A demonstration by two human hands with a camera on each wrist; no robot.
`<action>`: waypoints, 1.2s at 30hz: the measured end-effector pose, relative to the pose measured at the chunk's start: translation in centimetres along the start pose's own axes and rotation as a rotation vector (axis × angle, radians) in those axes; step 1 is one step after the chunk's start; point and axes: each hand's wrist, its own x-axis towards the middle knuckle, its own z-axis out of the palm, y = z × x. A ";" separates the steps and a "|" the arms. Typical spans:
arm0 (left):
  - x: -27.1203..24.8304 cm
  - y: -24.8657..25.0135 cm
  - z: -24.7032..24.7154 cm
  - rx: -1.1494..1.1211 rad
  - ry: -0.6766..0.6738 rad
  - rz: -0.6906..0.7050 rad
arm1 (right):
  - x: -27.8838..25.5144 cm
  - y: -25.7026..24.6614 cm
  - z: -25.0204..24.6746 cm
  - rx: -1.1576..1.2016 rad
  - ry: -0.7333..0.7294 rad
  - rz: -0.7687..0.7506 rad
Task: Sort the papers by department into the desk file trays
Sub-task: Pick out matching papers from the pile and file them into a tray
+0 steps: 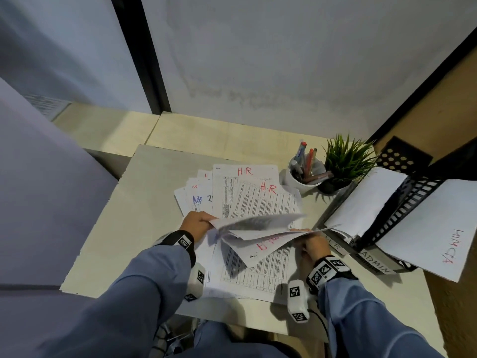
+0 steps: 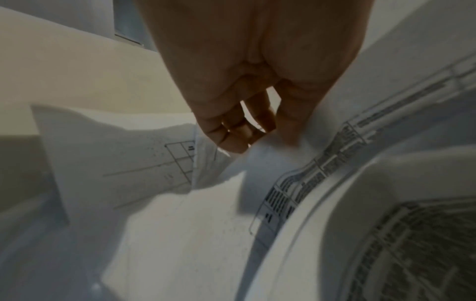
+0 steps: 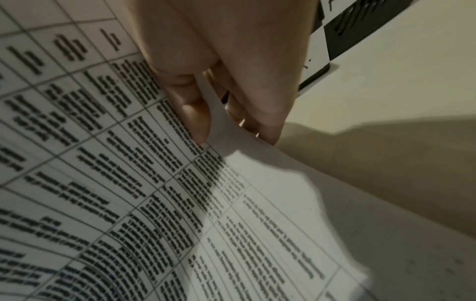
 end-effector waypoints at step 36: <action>-6.9 7.9 1.4 -0.444 0.209 0.355 | -11.7 -8.2 1.3 0.351 0.029 -0.538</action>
